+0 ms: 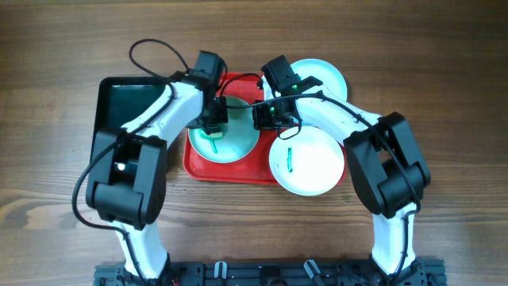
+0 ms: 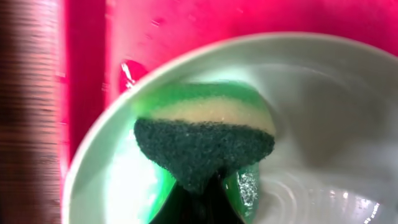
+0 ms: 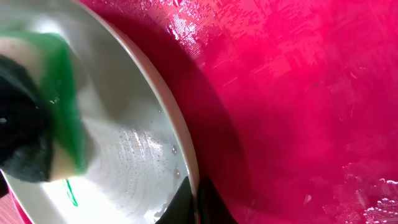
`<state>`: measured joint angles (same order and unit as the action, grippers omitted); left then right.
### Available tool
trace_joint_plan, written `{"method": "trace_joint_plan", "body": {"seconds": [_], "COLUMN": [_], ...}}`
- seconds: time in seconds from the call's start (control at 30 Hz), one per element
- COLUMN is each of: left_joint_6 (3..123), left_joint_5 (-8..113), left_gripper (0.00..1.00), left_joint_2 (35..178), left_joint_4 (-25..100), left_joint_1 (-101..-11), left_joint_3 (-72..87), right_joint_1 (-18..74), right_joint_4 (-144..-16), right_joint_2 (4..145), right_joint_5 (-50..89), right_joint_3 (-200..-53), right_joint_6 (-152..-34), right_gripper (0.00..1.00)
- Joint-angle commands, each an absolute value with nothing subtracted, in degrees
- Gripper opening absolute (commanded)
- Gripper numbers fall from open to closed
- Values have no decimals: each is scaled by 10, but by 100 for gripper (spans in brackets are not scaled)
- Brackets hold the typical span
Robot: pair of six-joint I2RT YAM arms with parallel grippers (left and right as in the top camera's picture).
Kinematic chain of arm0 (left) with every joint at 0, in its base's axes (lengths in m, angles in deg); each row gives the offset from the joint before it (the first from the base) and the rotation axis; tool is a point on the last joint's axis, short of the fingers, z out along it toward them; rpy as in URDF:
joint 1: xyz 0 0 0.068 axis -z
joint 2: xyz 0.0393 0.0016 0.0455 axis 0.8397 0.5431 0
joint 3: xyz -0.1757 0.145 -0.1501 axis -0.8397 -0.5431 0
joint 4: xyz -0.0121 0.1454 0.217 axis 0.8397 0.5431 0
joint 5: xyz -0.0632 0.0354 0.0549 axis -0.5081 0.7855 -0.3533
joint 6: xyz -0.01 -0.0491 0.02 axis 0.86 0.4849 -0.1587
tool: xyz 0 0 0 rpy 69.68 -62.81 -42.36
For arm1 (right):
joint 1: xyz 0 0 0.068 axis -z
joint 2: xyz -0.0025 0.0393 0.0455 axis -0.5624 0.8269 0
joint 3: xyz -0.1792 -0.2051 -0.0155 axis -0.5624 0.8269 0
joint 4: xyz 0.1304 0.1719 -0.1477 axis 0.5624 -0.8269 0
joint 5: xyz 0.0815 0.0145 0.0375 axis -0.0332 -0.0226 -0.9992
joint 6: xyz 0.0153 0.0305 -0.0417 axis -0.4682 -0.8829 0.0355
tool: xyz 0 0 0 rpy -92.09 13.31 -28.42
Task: Clean dirty plates on tray and stack at the side
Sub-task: 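Scrub the held plate with the sponge in the left gripper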
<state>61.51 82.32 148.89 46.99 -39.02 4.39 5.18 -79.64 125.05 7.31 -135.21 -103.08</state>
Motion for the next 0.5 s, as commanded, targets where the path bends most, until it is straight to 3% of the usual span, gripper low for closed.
{"method": "trace_joint_plan", "body": {"seconds": [0.0, 0.3, 0.37, 0.47], "left_joint_6": [631, 409, 434, 613], "left_joint_5": [696, 582, 610, 794], "left_gripper": [4, 4, 4, 4], "left_joint_2": [1524, 1523, 1522, 1522], "left_joint_4": [482, 558, 550, 535], "left_joint_1": [-380, -388, -405, -432], "left_joint_3": [21, 9, 11, 12], "right_joint_1": [63, 66, 66, 66], "right_joint_4": [-791, -791, -791, -791], "right_joint_2": [1261, 1265, 1265, 1265], "right_joint_5": [49, 37, 37, 40], "right_joint_3": [-1359, -1358, -1358, -1358], "right_joint_6": [-1034, -1032, -1032, -1032], "right_gripper": [4, 4, 4, 4]}}
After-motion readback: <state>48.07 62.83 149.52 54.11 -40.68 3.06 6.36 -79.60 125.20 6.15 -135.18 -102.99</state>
